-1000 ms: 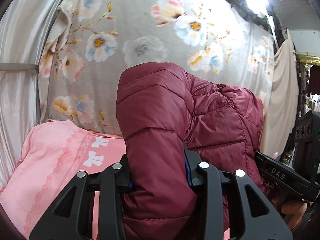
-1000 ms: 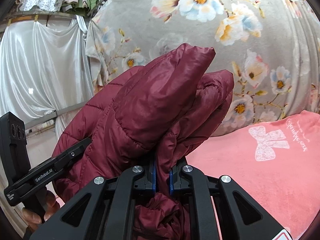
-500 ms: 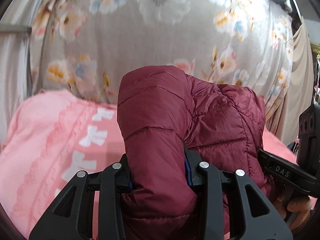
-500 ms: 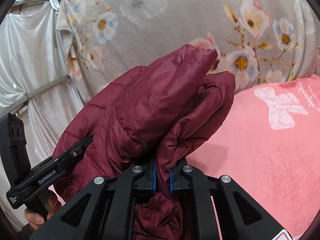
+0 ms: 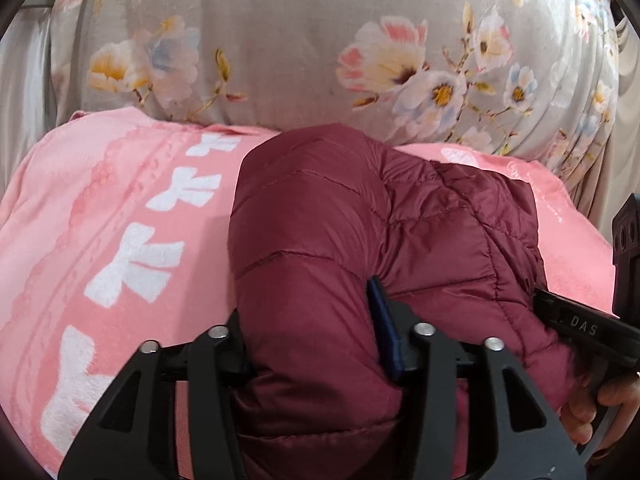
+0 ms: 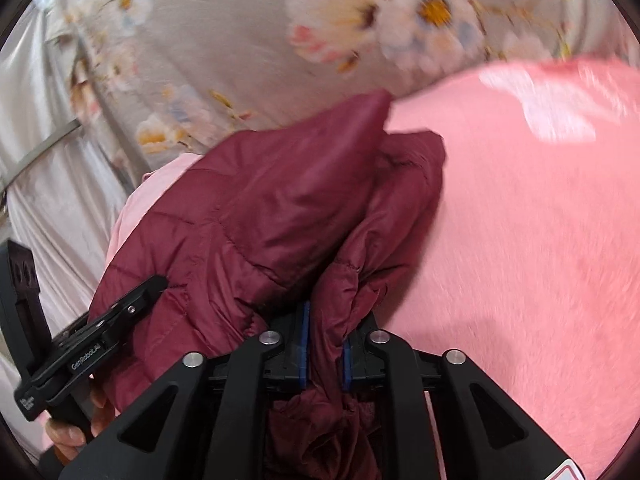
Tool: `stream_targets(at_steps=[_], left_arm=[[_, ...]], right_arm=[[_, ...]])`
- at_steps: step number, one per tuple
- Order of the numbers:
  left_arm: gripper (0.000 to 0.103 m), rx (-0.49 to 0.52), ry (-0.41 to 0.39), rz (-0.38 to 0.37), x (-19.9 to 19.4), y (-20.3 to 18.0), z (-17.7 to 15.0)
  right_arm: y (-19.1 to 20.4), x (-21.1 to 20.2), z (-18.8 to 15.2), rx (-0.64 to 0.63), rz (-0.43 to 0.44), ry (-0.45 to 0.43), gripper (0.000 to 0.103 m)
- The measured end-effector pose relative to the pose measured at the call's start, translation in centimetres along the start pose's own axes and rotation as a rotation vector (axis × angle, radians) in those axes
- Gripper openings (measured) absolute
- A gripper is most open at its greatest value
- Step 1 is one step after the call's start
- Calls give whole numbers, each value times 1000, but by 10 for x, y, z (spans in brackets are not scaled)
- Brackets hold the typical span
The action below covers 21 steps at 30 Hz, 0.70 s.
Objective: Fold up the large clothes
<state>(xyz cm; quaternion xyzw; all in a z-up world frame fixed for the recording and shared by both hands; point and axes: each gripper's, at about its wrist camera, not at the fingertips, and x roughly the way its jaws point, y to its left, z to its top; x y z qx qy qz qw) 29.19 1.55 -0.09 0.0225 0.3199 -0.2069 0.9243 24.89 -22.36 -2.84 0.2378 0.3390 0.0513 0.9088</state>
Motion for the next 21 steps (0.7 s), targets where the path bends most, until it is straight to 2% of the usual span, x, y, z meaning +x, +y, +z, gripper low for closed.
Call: stream_targets(at_steps=[2, 4, 5, 6, 9, 11, 13, 15, 16, 17, 18, 19, 21], left_arm=[[60, -8, 21, 20, 7, 3, -5], [63, -30, 45, 24, 10, 7, -6], [65, -44, 54, 21, 10, 9, -6], [66, -69, 73, 17, 9, 13, -5], [68, -151, 116, 23, -6, 26, -2], [73, -201, 95, 36, -31, 33, 1], [77, -222, 75, 70, -50, 34, 6], [77, -225, 55, 103, -66, 29, 13], [78, -221, 52, 112, -72, 23, 17], [79, -218, 55, 116, -74, 19, 19], [79, -212, 63, 122, -76, 13, 21], [79, -201, 68, 131, -76, 5, 22], [79, -155, 86, 163, -71, -11, 24]], right_arm=[[-11, 2, 0, 61, 24, 15, 19], [-18, 2, 0, 107, 35, 28, 30], [-18, 1, 1, 111, 18, 32, 41], [-19, -3, 1, 108, -17, 34, 49], [-22, -31, 2, 122, -88, 17, 51], [-17, -64, 3, 126, -181, -47, 52], [1, -86, 2, 64, -196, -87, 47], [32, -100, -4, -46, -168, -98, 38], [46, -100, -8, -90, -154, -90, 36], [58, -99, -12, -126, -143, -80, 30], [72, -95, -17, -173, -131, -63, 20], [84, -89, -22, -210, -128, -53, 16], [98, -76, -27, -266, -167, -46, 7]])
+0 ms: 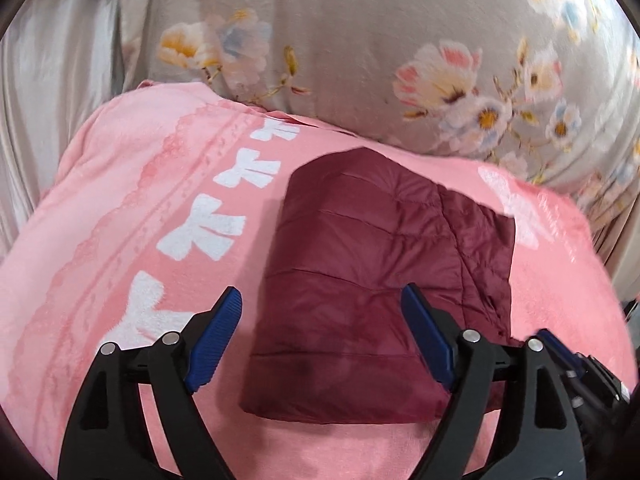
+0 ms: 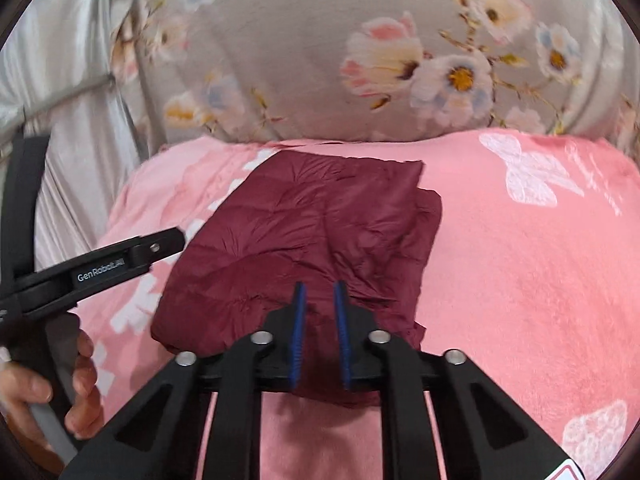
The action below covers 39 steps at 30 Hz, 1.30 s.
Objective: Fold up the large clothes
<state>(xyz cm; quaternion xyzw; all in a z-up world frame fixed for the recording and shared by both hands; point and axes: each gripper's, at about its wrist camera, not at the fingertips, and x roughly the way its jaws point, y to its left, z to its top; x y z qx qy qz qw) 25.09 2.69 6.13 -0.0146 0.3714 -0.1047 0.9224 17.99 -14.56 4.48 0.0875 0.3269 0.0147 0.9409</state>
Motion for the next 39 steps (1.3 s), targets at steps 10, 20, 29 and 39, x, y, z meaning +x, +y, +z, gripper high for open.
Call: stream_targets(at_steps=[10, 20, 29, 39], left_arm=[[87, 43, 91, 79, 54, -27, -17], [95, 86, 41, 132, 80, -38, -37], [96, 93, 13, 130, 85, -38, -45], [96, 108, 15, 147, 87, -43, -45]], right_arm=[[-27, 78, -4, -8, -118, 106, 0], [-42, 97, -12, 29, -96, 117, 0], [-43, 99, -14, 38, -90, 123, 0], [-38, 100, -14, 21, -115, 126, 0]])
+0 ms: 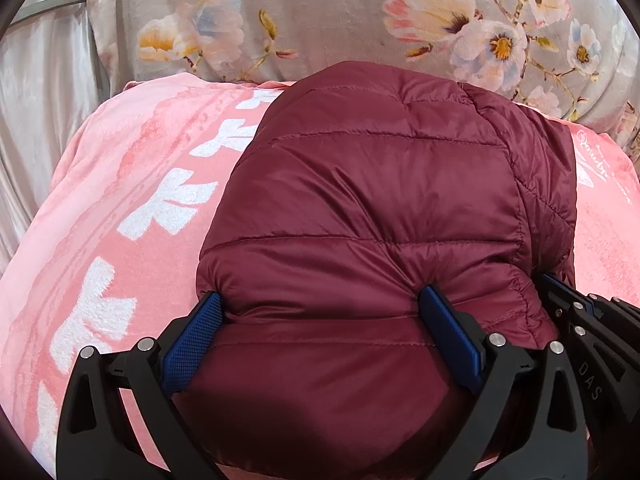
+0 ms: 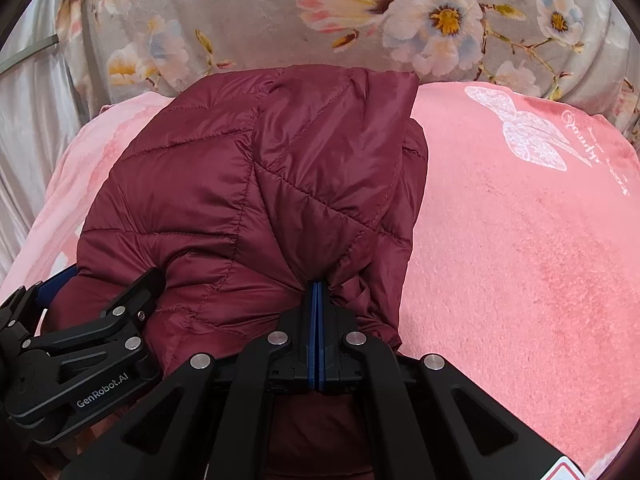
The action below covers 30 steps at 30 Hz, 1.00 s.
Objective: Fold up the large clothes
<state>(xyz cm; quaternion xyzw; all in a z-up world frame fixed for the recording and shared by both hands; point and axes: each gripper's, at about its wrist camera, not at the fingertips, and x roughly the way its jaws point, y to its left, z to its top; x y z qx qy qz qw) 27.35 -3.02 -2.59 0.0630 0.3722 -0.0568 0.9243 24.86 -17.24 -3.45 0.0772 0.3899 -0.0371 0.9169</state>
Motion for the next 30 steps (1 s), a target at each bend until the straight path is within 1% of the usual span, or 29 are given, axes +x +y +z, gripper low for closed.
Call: stream_targets(at_steps=[7, 21, 24, 25, 27, 28, 29, 30], left_arm=[[96, 10, 3, 12, 1, -2, 1], [96, 22, 3, 29, 2, -5, 0], [96, 8, 0, 14, 2, -3, 0], [96, 7, -5, 6, 2, -2, 0], [96, 0, -6, 0, 2, -1, 1], [96, -2, -6, 0, 2, -1, 1], [96, -2, -6, -1, 2, -1, 1], [96, -3, -7, -1, 2, -1, 1]], right_arm=[[7, 1, 0, -25, -38, 3, 0], [6, 4, 1, -20, -42, 8, 0], [-7, -9, 2, 56, 7, -49, 0], [-11, -20, 5, 93, 15, -91, 0], [-13, -36, 19, 114, 6, -156, 0], [-11, -39, 29, 101, -16, -173, 0], [-9, -37, 36, 86, -34, -168, 0], [-8, -29, 45, 73, -45, -146, 0]])
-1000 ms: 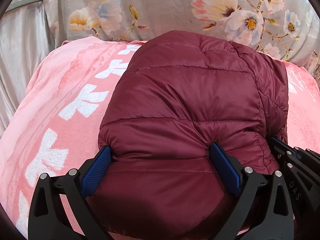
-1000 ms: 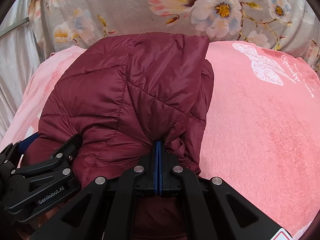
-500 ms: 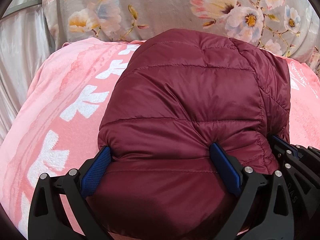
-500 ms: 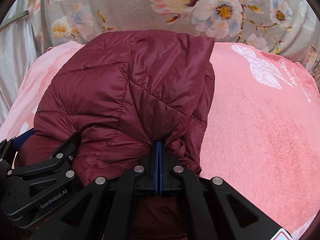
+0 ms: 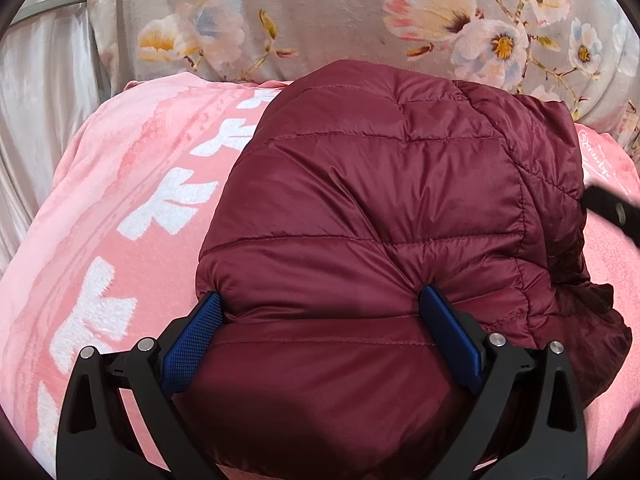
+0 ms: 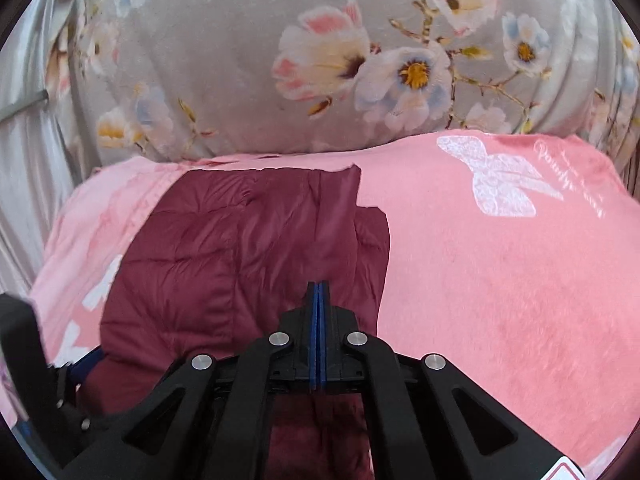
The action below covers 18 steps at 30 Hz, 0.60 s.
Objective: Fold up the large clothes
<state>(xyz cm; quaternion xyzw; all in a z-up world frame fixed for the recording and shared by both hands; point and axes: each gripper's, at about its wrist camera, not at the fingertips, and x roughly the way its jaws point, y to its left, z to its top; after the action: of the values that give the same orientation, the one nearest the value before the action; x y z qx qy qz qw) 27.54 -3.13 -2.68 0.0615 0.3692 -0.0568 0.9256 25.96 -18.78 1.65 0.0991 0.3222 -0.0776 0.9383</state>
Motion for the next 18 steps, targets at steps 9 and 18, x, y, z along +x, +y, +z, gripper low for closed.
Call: stream_targets(at_steps=[9, 18], left_arm=[[97, -1, -7, -5, -2, 0, -2], [98, 1, -6, 0, -1, 1, -2]], right_arm=[[0, 64, -15, -1, -66, 118, 0], [-4, 69, -13, 7, -37, 157, 0]])
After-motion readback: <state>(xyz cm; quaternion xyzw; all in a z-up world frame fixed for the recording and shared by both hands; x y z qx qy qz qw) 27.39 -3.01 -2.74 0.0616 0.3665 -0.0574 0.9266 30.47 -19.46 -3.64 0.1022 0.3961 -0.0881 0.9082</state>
